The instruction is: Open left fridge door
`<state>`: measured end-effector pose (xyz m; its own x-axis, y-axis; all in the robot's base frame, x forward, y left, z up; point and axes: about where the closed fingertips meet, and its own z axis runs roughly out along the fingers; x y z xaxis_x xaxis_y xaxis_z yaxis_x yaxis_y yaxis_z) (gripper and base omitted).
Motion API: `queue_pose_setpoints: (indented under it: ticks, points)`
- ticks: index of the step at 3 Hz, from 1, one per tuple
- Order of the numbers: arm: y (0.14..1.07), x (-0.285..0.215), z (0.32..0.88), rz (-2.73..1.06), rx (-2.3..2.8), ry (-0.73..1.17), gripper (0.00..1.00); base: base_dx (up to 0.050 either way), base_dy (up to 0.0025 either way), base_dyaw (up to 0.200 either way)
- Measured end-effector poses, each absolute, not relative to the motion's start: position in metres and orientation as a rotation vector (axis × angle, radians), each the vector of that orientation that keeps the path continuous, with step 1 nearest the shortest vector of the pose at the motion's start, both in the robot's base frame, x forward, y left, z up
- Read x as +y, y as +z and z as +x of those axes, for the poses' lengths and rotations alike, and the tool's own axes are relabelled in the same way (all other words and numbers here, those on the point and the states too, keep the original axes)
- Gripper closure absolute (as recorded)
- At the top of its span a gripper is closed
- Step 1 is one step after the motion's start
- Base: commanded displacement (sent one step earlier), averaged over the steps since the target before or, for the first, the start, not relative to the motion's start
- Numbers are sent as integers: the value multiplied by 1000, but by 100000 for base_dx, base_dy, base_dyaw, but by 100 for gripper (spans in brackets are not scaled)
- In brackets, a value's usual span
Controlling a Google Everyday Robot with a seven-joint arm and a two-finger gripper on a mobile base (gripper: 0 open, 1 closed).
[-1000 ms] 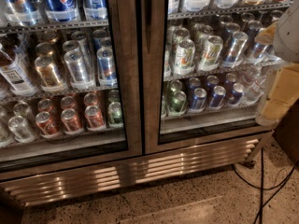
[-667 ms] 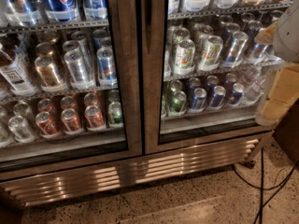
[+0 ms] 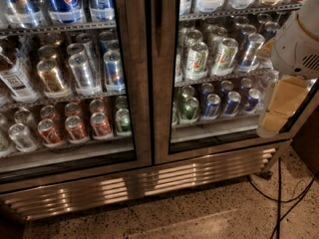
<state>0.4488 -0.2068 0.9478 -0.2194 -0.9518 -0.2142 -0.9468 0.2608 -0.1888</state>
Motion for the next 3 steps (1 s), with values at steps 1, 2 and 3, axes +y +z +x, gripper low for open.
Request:
queue_pose_setpoints:
  ticks: [1, 2, 3]
  points:
    - [923, -189, 455, -1801, 2249, 25, 0, 0, 0, 0]
    - [916, -148, 460, -1882, 2203, 26, 0, 0, 0, 0]
    - [916, -148, 460, -1882, 2203, 26, 0, 0, 0, 0]
